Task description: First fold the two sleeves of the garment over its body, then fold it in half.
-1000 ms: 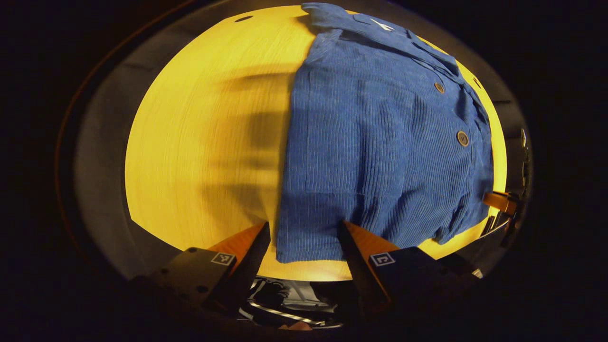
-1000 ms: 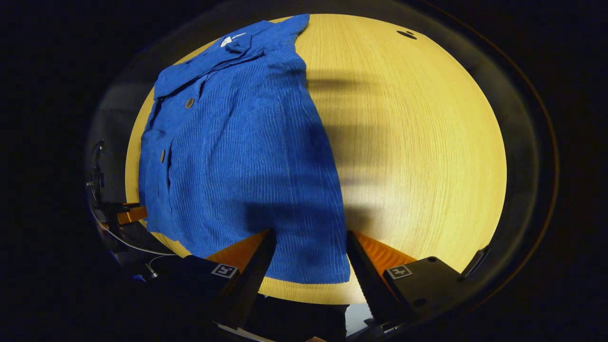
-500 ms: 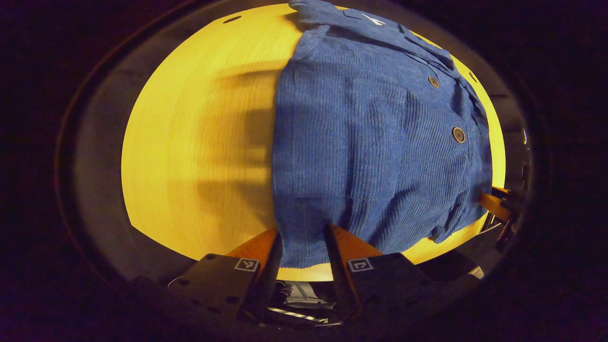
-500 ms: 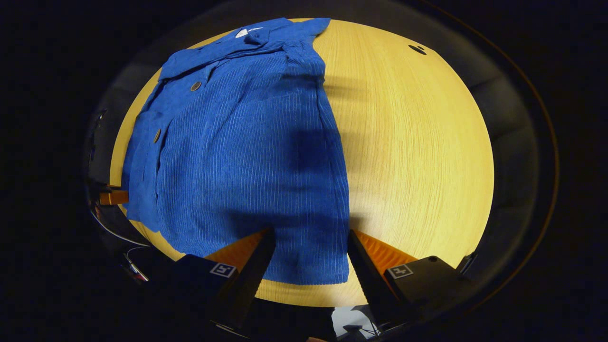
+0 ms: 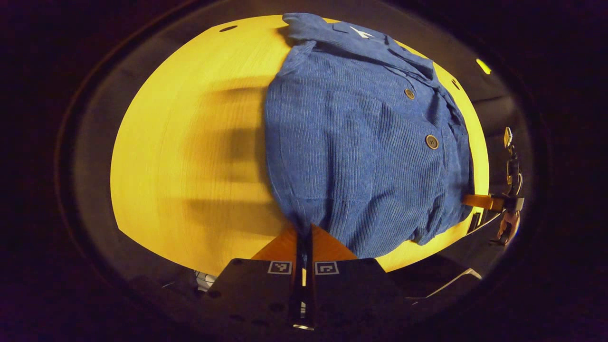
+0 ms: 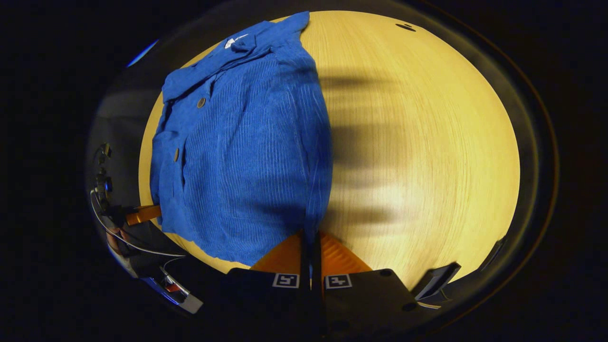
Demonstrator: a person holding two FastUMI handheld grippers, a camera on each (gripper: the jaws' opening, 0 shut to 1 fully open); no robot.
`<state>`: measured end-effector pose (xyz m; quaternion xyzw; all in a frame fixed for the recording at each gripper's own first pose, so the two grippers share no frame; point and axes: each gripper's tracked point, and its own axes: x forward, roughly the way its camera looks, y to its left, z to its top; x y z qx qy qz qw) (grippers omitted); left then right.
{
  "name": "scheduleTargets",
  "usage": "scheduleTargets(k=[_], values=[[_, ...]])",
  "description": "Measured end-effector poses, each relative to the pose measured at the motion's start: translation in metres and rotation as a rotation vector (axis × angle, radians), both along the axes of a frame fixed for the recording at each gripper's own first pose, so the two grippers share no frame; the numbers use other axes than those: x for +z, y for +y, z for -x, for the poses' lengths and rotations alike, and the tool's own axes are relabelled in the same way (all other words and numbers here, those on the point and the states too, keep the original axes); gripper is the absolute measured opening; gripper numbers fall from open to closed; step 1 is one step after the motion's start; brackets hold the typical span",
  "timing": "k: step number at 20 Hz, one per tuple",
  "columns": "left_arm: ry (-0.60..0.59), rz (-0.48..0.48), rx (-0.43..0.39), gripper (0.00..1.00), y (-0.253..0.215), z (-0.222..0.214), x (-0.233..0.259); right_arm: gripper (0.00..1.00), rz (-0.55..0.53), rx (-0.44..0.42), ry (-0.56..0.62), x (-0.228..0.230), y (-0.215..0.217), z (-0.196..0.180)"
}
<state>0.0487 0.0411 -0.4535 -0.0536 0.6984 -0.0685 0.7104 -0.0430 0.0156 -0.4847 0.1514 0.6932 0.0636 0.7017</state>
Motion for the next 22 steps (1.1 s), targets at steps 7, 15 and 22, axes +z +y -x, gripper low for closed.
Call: scheduleTargets(k=[7, 15, 22], values=[[-0.151, 0.125, -0.06, 0.01, -0.011, -0.046, 0.075, 0.05, -0.118, -0.205, -0.188, 0.108, 0.023, -0.058], [-0.193, 0.216, -0.051, 0.01, -0.011, -0.12, 0.146, 0.05, -0.096, -0.267, -0.395, 0.166, 0.035, -0.177], [-0.291, 0.208, 0.067, 0.01, -0.026, -0.271, 0.145, 0.05, -0.034, -0.194, -0.554, 0.132, 0.022, -0.327]])
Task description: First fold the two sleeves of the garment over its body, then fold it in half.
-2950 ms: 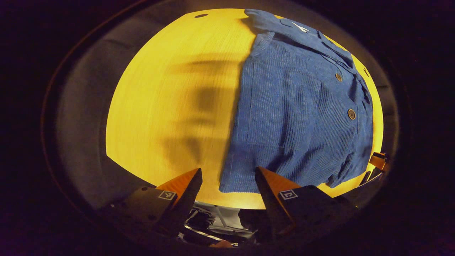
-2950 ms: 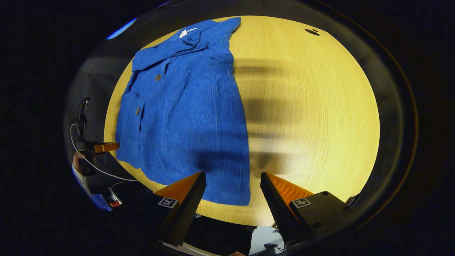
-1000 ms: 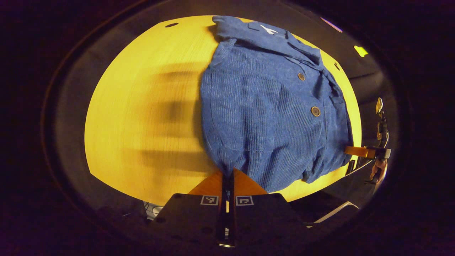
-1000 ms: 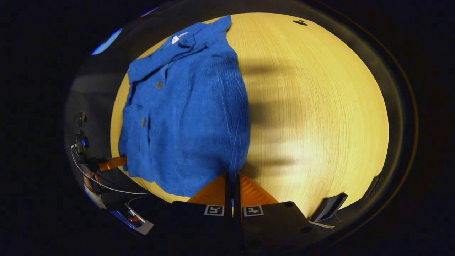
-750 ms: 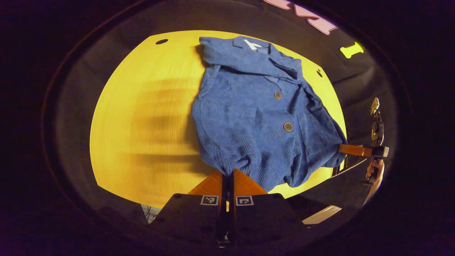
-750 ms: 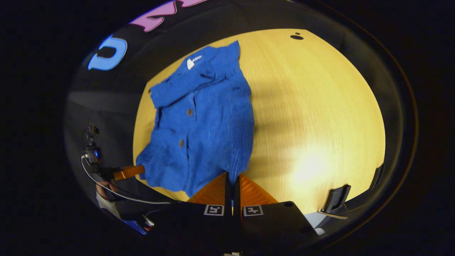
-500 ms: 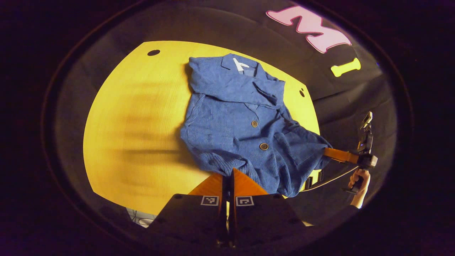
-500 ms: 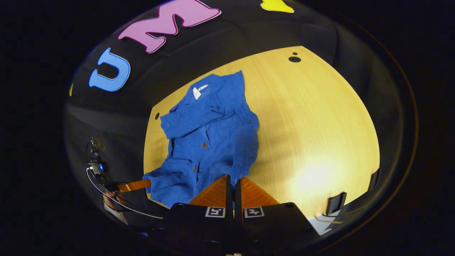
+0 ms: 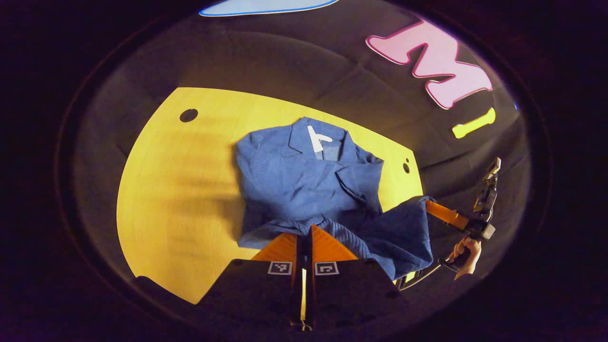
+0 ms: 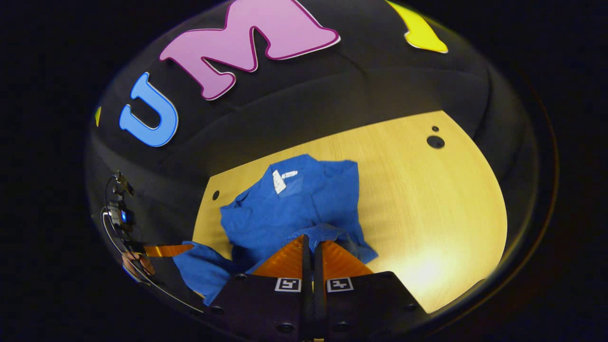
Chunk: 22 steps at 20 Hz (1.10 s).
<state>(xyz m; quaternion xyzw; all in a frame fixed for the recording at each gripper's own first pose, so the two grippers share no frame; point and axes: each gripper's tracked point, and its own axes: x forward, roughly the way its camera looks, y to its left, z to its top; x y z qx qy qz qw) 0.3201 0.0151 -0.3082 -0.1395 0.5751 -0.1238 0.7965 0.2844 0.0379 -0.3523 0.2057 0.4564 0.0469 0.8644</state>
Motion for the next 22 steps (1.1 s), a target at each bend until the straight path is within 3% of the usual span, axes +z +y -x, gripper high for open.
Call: scheduleTargets(k=[5, 9, 13, 15, 16, 18, 19, 20, 22], values=[[0.008, -0.06, 0.137, 0.01, 0.04, -0.088, -0.04, 0.05, 0.085, 0.044, -0.006, -0.062, -0.015, -0.083], [0.107, -0.022, 0.236, 0.01, 0.039, -0.102, -0.084, 0.05, 0.114, 0.092, 0.013, -0.111, -0.014, -0.116], [0.081, -0.1, 0.252, 0.01, 0.04, -0.126, -0.102, 0.04, 0.097, 0.142, 0.027, -0.128, -0.011, -0.124], [0.087, -0.072, 0.242, 0.03, 0.025, -0.127, -0.103, 0.05, 0.061, 0.118, 0.011, -0.129, -0.01, -0.137], [0.061, -0.061, 0.25, 0.35, 0.019, -0.132, -0.101, 0.05, 0.029, 0.09, 0.002, -0.126, -0.011, -0.141], [-0.002, -0.053, 0.264, 0.63, 0.01, -0.138, -0.097, 0.08, -0.038, 0.042, -0.001, -0.12, -0.011, -0.151], [-0.039, -0.046, 0.271, 0.67, 0.012, -0.138, -0.091, 0.19, -0.066, 0.037, -0.009, -0.116, -0.008, -0.152], [-0.073, -0.022, 0.286, 0.72, 0.011, -0.14, -0.082, 0.23, -0.105, 0.041, -0.018, -0.111, -0.004, -0.154], [-0.128, 0.043, 0.33, 0.81, 0.011, -0.147, -0.064, 0.51, -0.196, 0.041, -0.033, -0.093, 0.008, -0.155]])
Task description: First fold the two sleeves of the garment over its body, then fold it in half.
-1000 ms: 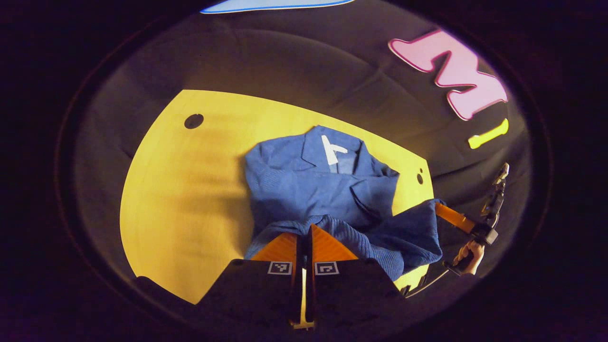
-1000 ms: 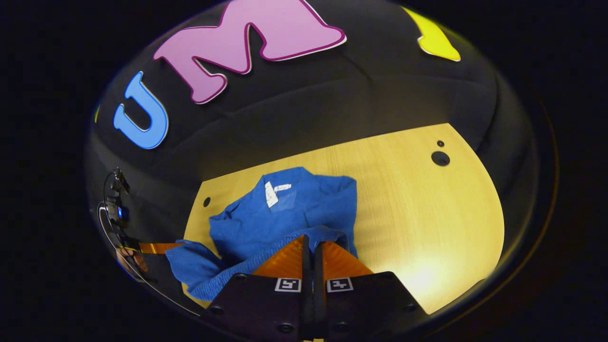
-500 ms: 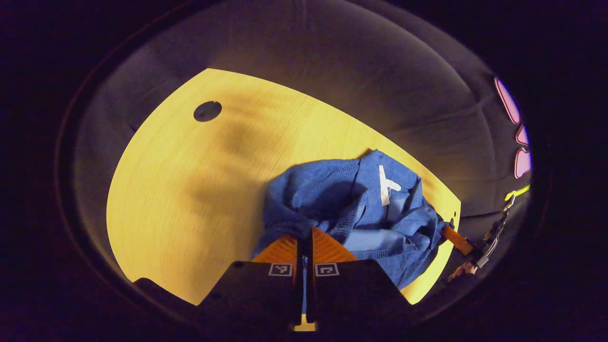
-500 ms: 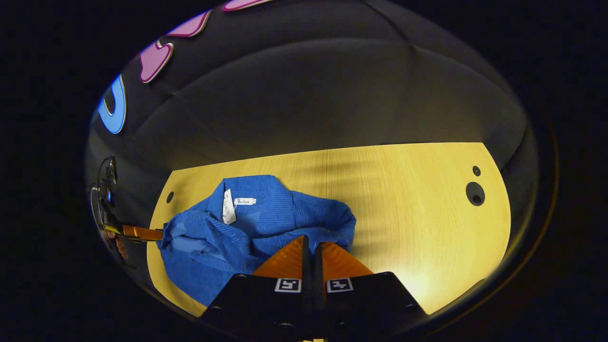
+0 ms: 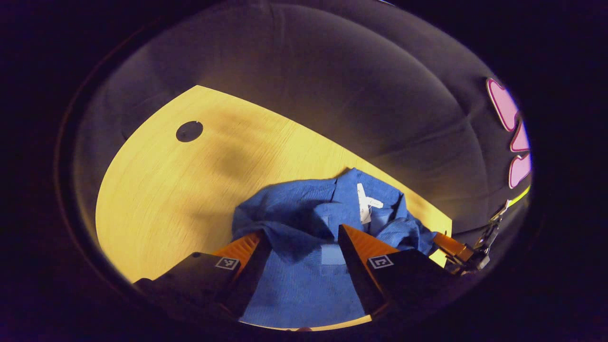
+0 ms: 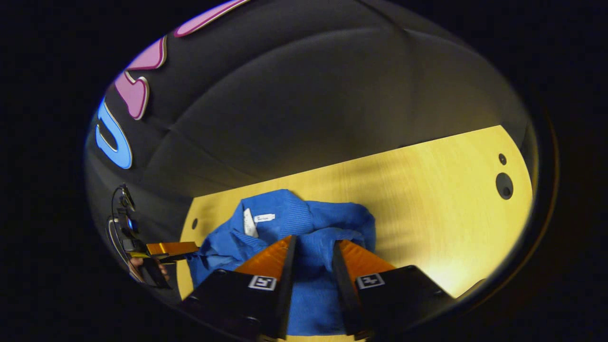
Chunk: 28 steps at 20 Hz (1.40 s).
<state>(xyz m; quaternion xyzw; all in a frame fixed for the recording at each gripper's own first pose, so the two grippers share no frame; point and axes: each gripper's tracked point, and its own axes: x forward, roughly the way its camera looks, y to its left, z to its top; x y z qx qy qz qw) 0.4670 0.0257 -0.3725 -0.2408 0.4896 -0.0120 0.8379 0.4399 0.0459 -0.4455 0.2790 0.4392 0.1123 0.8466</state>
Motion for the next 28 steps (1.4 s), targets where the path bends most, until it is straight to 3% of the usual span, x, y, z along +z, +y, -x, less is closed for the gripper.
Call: scheduleTargets(k=[3, 6, 8, 10, 11, 15, 18, 22, 28], values=[[-0.049, 0.011, 0.016, 0.84, 0.012, 0.007, 0.018, 0.96, -0.066, 0.002, -0.068, 0.033, 0.014, -0.007], [-0.1, -0.019, 0.018, 0.84, 0.016, 0.011, 0.041, 0.95, -0.09, 0.031, -0.134, 0.053, 0.017, -0.003], [-0.116, -0.044, -0.011, 0.82, 0.01, 0.017, 0.05, 0.95, -0.225, 0.024, -0.152, 0.079, 0.028, -0.006], [-0.098, -0.064, -0.041, 0.84, 0.003, 0.029, 0.057, 0.95, -0.415, -0.069, 0.0, 0.087, 0.036, -0.009], [-0.107, -0.074, -0.046, 0.85, 0.002, 0.032, 0.061, 0.96, -0.425, -0.108, 0.031, 0.088, 0.029, -0.011], [-0.167, -0.062, -0.056, 0.85, -0.013, 0.046, 0.089, 0.96, -0.248, -0.143, -0.116, 0.106, -0.015, -0.015], [-0.234, -0.196, -0.089, 0.85, -0.01, 0.063, 0.107, 0.96, -0.06, -0.106, -0.248, 0.135, -0.027, 0.002], [-0.368, -0.448, -0.133, 0.85, -0.008, 0.093, 0.149, 0.97, 0.106, -0.082, -0.411, 0.188, -0.028, 0.034], [-0.558, -0.462, -0.092, 0.85, -0.026, 0.18, 0.23, 0.98, 0.325, -0.084, -0.547, 0.258, -0.023, 0.111]])
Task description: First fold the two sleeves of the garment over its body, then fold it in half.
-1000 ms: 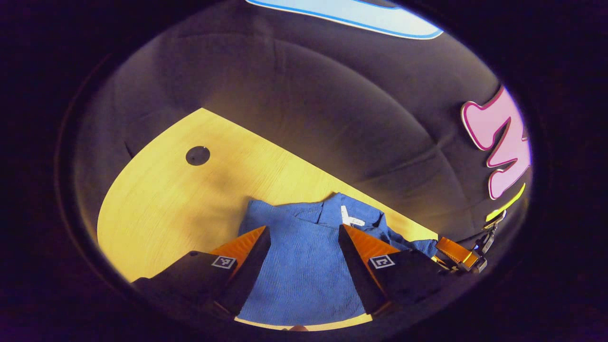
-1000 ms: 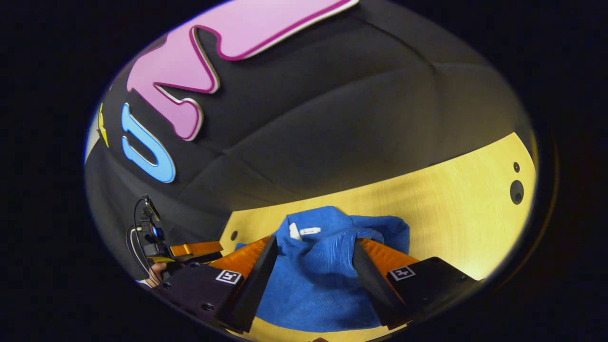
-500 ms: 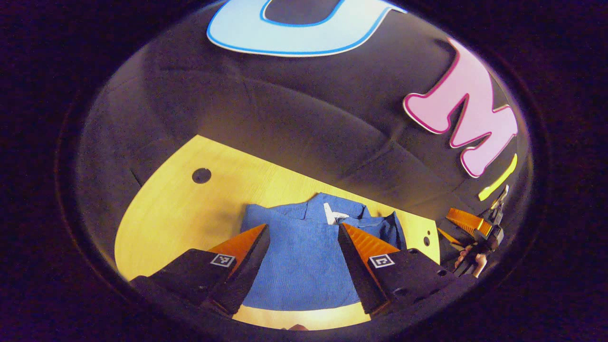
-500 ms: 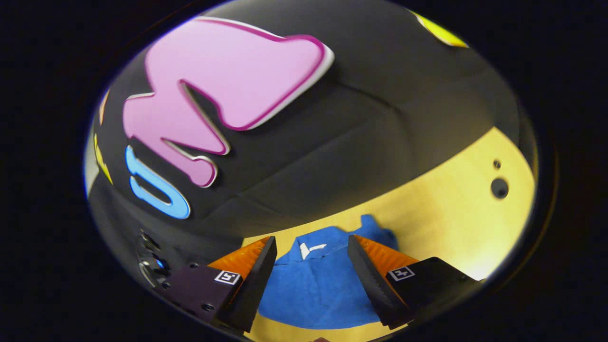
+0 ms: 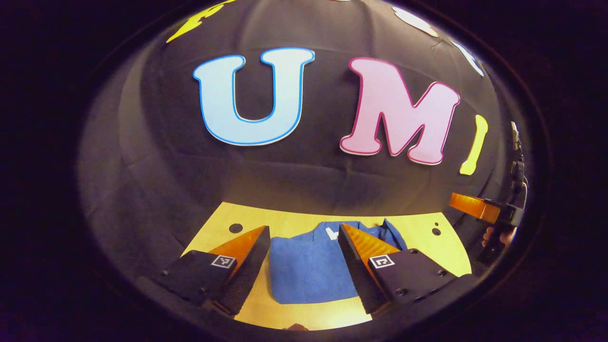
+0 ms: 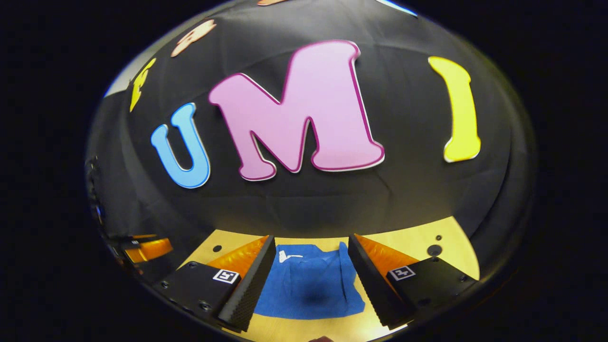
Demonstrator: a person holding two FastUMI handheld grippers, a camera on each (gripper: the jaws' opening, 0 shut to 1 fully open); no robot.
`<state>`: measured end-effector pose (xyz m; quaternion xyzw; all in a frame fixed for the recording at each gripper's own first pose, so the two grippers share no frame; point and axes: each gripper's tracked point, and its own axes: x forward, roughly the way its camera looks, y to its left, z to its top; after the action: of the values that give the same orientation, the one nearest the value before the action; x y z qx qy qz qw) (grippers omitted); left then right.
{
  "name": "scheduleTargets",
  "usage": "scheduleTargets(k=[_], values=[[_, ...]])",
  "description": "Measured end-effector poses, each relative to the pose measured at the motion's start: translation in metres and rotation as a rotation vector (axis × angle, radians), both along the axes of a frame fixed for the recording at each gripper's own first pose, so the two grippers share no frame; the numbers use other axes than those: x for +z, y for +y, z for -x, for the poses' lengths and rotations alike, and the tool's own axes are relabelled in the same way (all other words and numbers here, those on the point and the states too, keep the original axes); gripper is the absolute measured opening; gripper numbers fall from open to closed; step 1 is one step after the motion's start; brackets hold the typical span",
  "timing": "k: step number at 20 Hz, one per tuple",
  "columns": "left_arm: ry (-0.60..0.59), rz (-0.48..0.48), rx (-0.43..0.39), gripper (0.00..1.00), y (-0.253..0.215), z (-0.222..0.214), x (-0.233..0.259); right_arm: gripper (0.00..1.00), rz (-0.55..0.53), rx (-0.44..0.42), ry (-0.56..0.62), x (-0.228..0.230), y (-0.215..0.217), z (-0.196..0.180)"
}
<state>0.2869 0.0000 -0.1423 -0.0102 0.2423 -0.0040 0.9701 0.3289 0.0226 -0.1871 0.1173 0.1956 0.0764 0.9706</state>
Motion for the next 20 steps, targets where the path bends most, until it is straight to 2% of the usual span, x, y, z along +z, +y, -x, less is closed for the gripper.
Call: scheduleTargets(k=[3, 9, 12, 13, 18, 19, 20], values=[[-0.079, -0.02, 0.011, 0.85, 0.005, 0.05, 0.022, 0.98, 0.055, 0.008, -0.064, 0.037, 0.017, 0.058], [-0.148, -0.052, -0.008, 0.84, -0.009, 0.165, 0.041, 0.98, 0.127, 0.001, -0.2, 0.11, 0.038, 0.186], [-0.299, -0.09, -0.013, 0.84, -0.015, 0.204, 0.068, 0.97, 0.152, 0.001, -0.25, 0.137, 0.046, 0.24], [-0.317, -0.096, -0.017, 0.82, -0.019, 0.222, 0.072, 0.97, 0.155, 0.0, -0.251, 0.144, 0.047, 0.258], [-0.357, -0.089, -0.039, 0.82, -0.037, 0.281, 0.085, 0.97, 0.162, -0.006, -0.351, 0.189, 0.051, 0.315], [-0.362, -0.094, -0.037, 0.82, -0.038, 0.291, 0.089, 0.84, 0.16, -0.008, -0.367, 0.2, 0.051, 0.324], [-0.371, -0.096, -0.034, 0.8, -0.039, 0.3, 0.093, 0.96, 0.156, -0.011, -0.384, 0.206, 0.052, 0.332]])
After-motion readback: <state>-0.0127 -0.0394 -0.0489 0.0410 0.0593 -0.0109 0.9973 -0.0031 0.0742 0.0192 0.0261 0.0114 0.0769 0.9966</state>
